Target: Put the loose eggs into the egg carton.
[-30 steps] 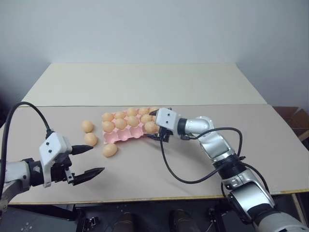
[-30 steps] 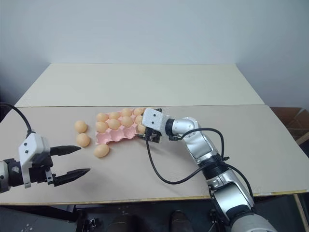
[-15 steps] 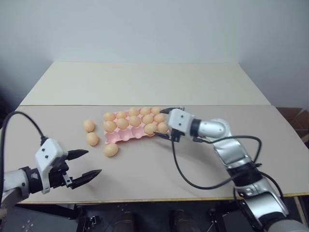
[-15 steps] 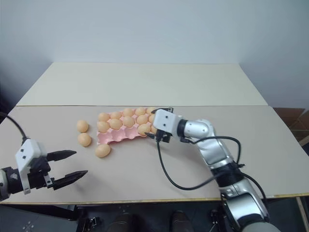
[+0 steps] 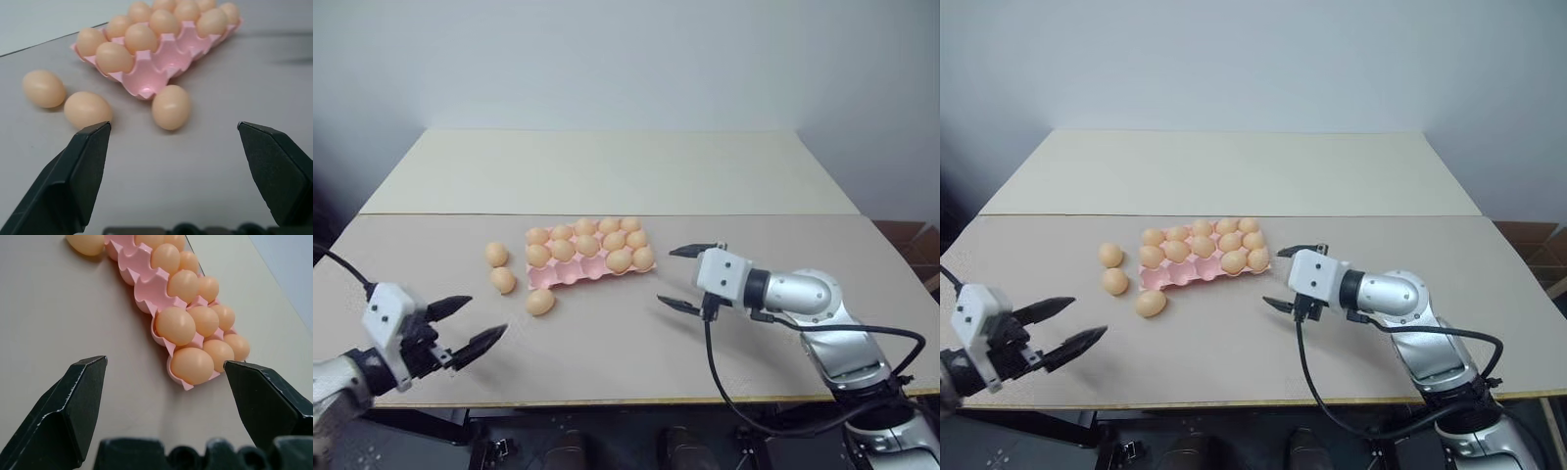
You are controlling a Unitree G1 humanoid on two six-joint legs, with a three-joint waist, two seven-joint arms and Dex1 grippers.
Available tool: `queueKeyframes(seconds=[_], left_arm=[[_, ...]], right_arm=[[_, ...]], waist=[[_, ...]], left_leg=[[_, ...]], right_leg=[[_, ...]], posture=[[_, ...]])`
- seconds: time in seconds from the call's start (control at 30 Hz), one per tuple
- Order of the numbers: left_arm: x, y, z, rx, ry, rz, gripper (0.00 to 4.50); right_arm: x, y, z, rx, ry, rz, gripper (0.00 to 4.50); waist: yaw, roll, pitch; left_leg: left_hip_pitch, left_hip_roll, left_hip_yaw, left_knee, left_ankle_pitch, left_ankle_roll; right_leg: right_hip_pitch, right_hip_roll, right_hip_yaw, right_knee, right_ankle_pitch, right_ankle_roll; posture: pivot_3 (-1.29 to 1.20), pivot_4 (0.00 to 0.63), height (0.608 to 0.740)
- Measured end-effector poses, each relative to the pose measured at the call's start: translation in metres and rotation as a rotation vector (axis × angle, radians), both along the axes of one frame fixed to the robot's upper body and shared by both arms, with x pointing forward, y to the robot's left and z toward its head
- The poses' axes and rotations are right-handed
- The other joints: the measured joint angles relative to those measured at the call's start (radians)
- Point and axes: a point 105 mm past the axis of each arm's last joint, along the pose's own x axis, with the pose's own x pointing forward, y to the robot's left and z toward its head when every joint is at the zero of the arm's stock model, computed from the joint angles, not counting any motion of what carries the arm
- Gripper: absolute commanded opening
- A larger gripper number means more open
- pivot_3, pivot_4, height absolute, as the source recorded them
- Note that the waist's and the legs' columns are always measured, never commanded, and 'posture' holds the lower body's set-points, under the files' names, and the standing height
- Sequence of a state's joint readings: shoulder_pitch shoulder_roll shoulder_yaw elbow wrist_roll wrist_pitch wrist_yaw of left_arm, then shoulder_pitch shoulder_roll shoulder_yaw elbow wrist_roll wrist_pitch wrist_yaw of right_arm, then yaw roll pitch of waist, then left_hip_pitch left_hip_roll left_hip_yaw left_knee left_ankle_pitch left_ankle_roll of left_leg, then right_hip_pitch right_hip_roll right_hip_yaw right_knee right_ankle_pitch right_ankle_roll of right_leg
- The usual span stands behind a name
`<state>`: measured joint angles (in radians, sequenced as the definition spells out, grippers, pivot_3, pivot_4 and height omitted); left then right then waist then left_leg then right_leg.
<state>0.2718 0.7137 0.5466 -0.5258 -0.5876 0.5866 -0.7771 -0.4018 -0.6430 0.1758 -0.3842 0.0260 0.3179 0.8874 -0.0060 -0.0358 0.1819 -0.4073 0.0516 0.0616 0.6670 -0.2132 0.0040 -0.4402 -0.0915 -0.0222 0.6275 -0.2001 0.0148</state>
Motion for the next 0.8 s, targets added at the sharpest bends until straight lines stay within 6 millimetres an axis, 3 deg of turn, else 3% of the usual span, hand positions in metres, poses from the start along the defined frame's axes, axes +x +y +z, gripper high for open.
queueKeyframes(seconds=[0.37,0.53,0.8], left_arm=[[0.044,-0.027,-0.038,-0.061,-0.007,0.048,4.50],[0.051,-0.042,-0.060,-0.055,0.037,0.009,4.50],[0.071,-0.056,-0.063,-0.048,-0.009,-0.010,4.50]], right_arm=[[0.003,-0.008,-0.001,0.001,0.014,-0.071,4.45],[0.004,-0.011,0.005,0.020,0.008,-0.099,4.45],[0.007,-0.010,0.014,0.030,-0.018,-0.103,4.45]], waist=[[0.004,-0.002,-0.001],[0.005,-0.002,-0.001],[0.010,-0.002,-0.001]], left_leg=[[-0.001,0.000,0.000,0.000,0.000,0.000],[-0.001,0.000,0.001,0.000,0.000,0.000],[-0.002,0.000,0.000,0.000,0.000,0.000]], right_leg=[[0.000,0.001,0.000,-0.001,0.000,0.000],[-0.001,0.000,0.001,-0.001,0.000,0.001],[0.000,0.000,0.001,-0.001,0.001,0.001]], posture=[[0.00,0.150,0.740],[0.00,0.150,0.740],[0.00,0.150,0.740]])
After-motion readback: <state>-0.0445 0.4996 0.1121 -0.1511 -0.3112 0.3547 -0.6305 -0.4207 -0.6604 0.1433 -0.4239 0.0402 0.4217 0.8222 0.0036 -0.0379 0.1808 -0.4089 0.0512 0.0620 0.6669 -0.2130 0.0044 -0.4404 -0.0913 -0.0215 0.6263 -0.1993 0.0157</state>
